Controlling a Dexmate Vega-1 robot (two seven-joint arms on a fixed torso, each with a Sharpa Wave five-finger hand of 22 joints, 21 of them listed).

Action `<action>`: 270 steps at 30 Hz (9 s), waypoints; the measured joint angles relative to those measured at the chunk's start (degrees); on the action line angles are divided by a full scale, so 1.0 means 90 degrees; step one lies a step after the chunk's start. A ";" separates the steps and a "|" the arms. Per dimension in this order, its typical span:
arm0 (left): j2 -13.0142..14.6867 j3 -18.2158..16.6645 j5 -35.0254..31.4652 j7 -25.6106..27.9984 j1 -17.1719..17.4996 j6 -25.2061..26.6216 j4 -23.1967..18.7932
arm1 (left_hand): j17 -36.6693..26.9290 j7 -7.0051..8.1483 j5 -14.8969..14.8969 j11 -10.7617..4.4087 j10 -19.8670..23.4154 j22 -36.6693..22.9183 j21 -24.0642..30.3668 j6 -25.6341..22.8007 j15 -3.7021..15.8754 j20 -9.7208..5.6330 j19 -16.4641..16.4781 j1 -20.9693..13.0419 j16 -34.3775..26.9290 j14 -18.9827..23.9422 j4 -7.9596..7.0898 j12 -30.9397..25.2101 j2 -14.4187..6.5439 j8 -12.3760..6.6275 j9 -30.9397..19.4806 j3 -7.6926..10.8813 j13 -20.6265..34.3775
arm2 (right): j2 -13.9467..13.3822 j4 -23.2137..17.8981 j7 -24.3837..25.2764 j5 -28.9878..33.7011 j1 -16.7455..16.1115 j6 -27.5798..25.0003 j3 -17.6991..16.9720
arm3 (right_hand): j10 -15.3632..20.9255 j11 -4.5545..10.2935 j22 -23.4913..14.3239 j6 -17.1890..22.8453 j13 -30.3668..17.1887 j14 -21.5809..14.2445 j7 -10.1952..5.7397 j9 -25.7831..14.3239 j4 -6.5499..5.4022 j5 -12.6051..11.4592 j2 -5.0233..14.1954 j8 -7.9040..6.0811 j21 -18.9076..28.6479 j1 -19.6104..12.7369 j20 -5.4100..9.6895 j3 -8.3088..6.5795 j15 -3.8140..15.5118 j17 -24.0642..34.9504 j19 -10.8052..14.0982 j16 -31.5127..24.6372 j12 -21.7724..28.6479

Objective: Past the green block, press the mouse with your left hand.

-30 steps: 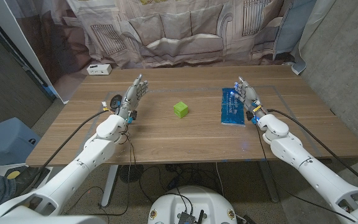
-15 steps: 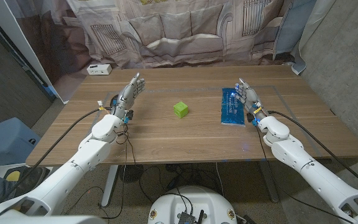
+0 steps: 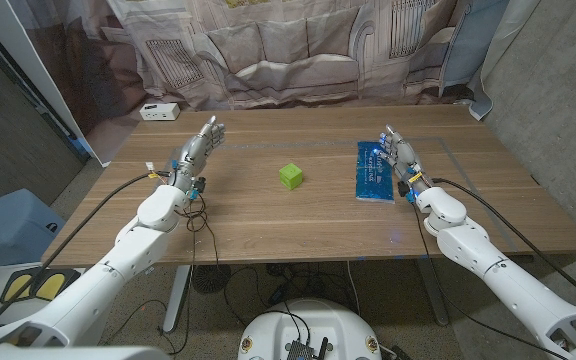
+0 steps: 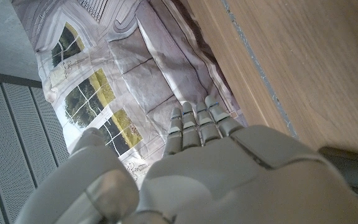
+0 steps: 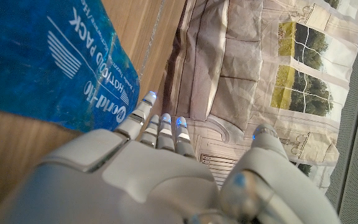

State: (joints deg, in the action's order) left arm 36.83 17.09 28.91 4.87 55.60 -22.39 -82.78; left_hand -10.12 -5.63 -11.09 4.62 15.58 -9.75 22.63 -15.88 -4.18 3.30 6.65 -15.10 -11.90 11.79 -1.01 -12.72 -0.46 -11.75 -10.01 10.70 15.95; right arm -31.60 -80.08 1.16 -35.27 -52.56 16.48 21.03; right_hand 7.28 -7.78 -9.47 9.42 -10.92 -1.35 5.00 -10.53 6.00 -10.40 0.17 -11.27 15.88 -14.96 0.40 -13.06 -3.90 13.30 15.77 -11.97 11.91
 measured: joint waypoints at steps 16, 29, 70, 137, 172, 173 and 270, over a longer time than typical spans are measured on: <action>0.0121 -0.0183 -0.0367 0.0377 0.0226 -0.0215 -0.0085 | -0.0001 0.0000 0.0000 0.0010 0.0101 0.0000 -0.0046 -0.0068 0.0010 0.0049 0.0049 0.0000 0.0000 0.0102 0.0016 -0.0004 0.0000 0.0000 0.0001 0.0016 -0.0059 | 0.0074 0.0136 -0.0068 0.0065 0.0132 0.0086 0.0057 | 0.0114 0.0045 0.0001 0.0084 -0.0001 -0.0045 0.0008 0.0001 0.0000 0.0000 0.0043 0.0000 -0.0047 0.0043 0.0000 0.0000 0.0047 -0.0012 -0.0001 0.0000 0.0000; 0.0227 -0.0278 -0.0738 0.0637 0.0215 -0.0288 -0.0009 | -0.0001 -0.0023 0.0000 -0.0015 0.0125 0.0001 -0.0048 -0.0090 0.0045 0.0030 0.0084 -0.0001 0.0000 0.0136 0.0070 -0.0004 -0.0002 0.0000 -0.0031 0.0018 -0.0108 | 0.0105 0.0166 0.0044 0.0171 0.0146 0.0112 0.0086 | 0.0113 0.0045 0.0001 0.0091 -0.0001 -0.0044 0.0002 0.0001 0.0000 0.0000 0.0045 0.0000 -0.0072 0.0041 0.0036 0.0000 0.0047 -0.0029 0.0036 0.0000 0.0000; 0.0683 -0.0522 -0.2165 0.1833 0.0117 0.0062 0.0109 | -0.0002 0.0023 0.0000 -0.0045 0.0273 0.0001 -0.0196 -0.0250 0.0056 0.0077 0.0197 -0.0067 0.0000 0.0284 0.0114 -0.0004 0.0000 0.0000 -0.0030 0.0026 -0.0229 | 0.0181 0.0137 0.0179 0.0199 0.0134 0.0033 0.0133 | 0.0160 0.0067 0.0001 0.0114 -0.0002 -0.0066 -0.0022 0.0001 0.0000 0.0000 0.0127 0.0000 -0.0129 0.0009 0.0013 0.0000 0.0024 -0.0058 0.0057 0.0000 0.0000; 0.1716 0.0532 -0.5784 0.3461 0.0186 0.4902 -0.1665 | -0.0017 -0.0037 -0.0049 -0.0304 0.0064 -0.0030 -0.0870 -0.2691 0.0160 0.0460 0.0084 0.0237 0.0148 -0.0101 0.0034 0.0076 -0.0017 -0.0370 -0.0012 -0.0211 -0.0442 | 0.0084 -0.0061 0.0367 0.0304 0.0040 -0.0179 0.0168 | 0.0192 0.0102 -0.0030 0.0182 -0.0002 -0.0088 -0.0022 0.0002 0.0053 0.0000 0.0176 0.0000 -0.0286 0.0010 0.0024 0.0000 0.0047 -0.0086 0.0114 0.0000 0.0000; 0.1987 0.1596 -0.6672 0.2240 -0.0515 0.6439 -0.1787 | -0.0016 0.0208 -0.0098 -0.0301 -0.0325 -0.0029 -0.1158 -0.2999 0.0230 0.0451 -0.0294 0.0575 0.0196 -0.0599 -0.0076 0.0169 0.0114 -0.0220 -0.0013 -0.0479 -0.0470 | 0.0047 -0.0204 0.0500 0.0328 -0.0073 -0.0225 0.0133 | 0.0227 0.0067 -0.0029 0.0181 -0.0002 -0.0088 -0.0022 0.0001 0.0078 0.0000 0.0202 0.0000 -0.0337 0.0036 0.0024 0.0026 0.0047 -0.0085 0.0113 0.0000 0.0000; 0.1990 0.1629 -0.6696 0.2210 -0.0540 0.6466 -0.1787 | -0.0016 0.0208 -0.0098 -0.0323 -0.0347 -0.0029 -0.1158 -0.2999 0.0234 0.0451 -0.0294 0.0581 0.0196 -0.0602 -0.0084 0.0169 0.0109 -0.0220 -0.0013 -0.0488 -0.0470 | 0.0045 -0.0210 0.0500 0.0326 -0.0076 -0.0229 0.0131 | 0.0227 0.0067 -0.0029 0.0181 -0.0002 -0.0088 -0.0022 0.0001 0.0078 0.0000 0.0202 0.0000 -0.0337 0.0036 0.0024 0.0026 0.0047 -0.0085 0.0113 0.0000 0.0000; 0.1584 0.2573 -0.6935 0.1684 -0.1116 0.6609 -0.0868 | -0.0016 0.0478 -0.0197 -0.0423 -0.0332 -0.0058 -0.1195 -0.3115 0.0318 0.0417 -0.0281 0.0714 0.0141 -0.0569 -0.0141 0.0070 0.0108 -0.0025 -0.0014 -0.0583 -0.0498 | -0.0009 -0.0329 0.0589 0.0273 -0.0148 -0.0290 0.0036 | 0.0284 0.0126 -0.0028 0.0214 -0.0003 -0.0133 -0.0056 0.0002 0.0105 0.0000 0.0235 0.0000 -0.0434 0.0002 -0.0045 0.0053 0.0025 -0.0115 0.0181 0.0000 0.0000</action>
State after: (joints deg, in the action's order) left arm 51.09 40.25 -33.51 20.03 45.56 37.10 -90.59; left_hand -10.27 -1.33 -12.86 0.81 12.60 -10.27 11.87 -43.91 -1.33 7.06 4.12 -8.68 -10.64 6.67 -2.28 -12.09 0.52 -11.97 -10.14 5.45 11.47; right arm -31.68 -83.04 6.46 -32.81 -53.89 13.86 21.36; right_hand 9.83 -6.65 -9.73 11.35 -10.94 -2.55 4.50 -10.52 6.95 -10.40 2.29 -11.27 11.98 -14.95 -0.01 -12.58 -3.67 12.26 17.41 -11.97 11.91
